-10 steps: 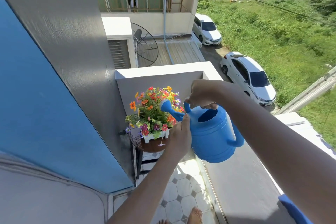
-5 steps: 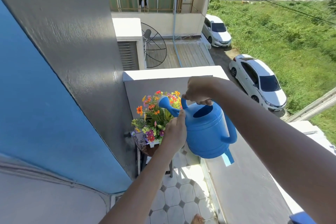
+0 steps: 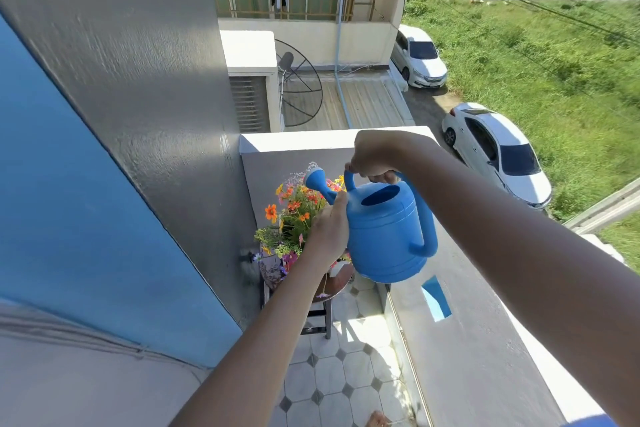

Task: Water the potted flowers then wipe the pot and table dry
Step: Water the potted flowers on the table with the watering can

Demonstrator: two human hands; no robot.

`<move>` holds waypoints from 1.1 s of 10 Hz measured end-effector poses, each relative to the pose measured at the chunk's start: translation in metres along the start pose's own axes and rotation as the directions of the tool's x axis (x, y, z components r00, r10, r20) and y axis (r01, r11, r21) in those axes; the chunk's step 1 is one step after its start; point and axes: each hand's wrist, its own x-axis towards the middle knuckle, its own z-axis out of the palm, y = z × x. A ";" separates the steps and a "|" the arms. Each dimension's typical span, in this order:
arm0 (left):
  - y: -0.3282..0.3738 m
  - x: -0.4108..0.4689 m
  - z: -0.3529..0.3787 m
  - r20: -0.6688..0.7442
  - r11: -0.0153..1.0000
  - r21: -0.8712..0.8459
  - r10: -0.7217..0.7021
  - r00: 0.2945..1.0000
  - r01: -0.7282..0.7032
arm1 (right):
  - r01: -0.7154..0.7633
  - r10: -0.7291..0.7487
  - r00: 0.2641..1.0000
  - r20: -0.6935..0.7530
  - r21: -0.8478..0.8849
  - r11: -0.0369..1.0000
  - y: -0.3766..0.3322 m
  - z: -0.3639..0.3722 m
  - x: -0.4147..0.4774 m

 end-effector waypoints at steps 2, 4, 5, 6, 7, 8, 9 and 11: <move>0.002 -0.006 0.013 0.061 0.999 -0.025 0.028 0.998 -0.026 | -0.035 0.035 0.999 -0.009 -0.008 0.999 0.019 -0.002 -0.007; 0.006 -0.025 0.040 0.149 0.999 -0.015 0.048 0.988 -0.046 | -0.094 0.094 0.995 -0.046 -0.012 0.995 0.053 0.001 -0.033; 0.004 -0.034 0.052 0.171 0.998 -0.031 0.060 0.983 -0.056 | -0.113 0.112 0.993 -0.038 -0.025 0.993 0.061 0.002 -0.045; -0.003 -0.043 0.056 0.181 0.998 -0.047 0.058 0.982 -0.050 | -0.107 0.106 0.994 -0.010 -0.048 0.993 0.062 0.005 -0.058; -0.009 -0.057 0.051 0.190 0.994 -0.016 0.109 0.976 -0.108 | -0.084 0.085 0.996 0.005 -0.083 0.993 0.055 0.010 -0.068; -0.020 -0.067 0.042 0.168 0.992 0.011 0.125 0.978 -0.129 | -0.063 0.067 0.997 0.031 -0.114 0.991 0.046 0.016 -0.075; -0.028 -0.069 0.033 0.086 0.998 -0.029 0.058 0.995 -0.055 | -0.034 0.037 0.999 0.022 -0.116 0.993 0.036 0.020 -0.079; -0.036 -0.078 0.018 0.070 0.997 0.013 0.080 0.994 -0.081 | -0.006 0.008 1.000 0.018 -0.080 0.997 0.024 0.027 -0.084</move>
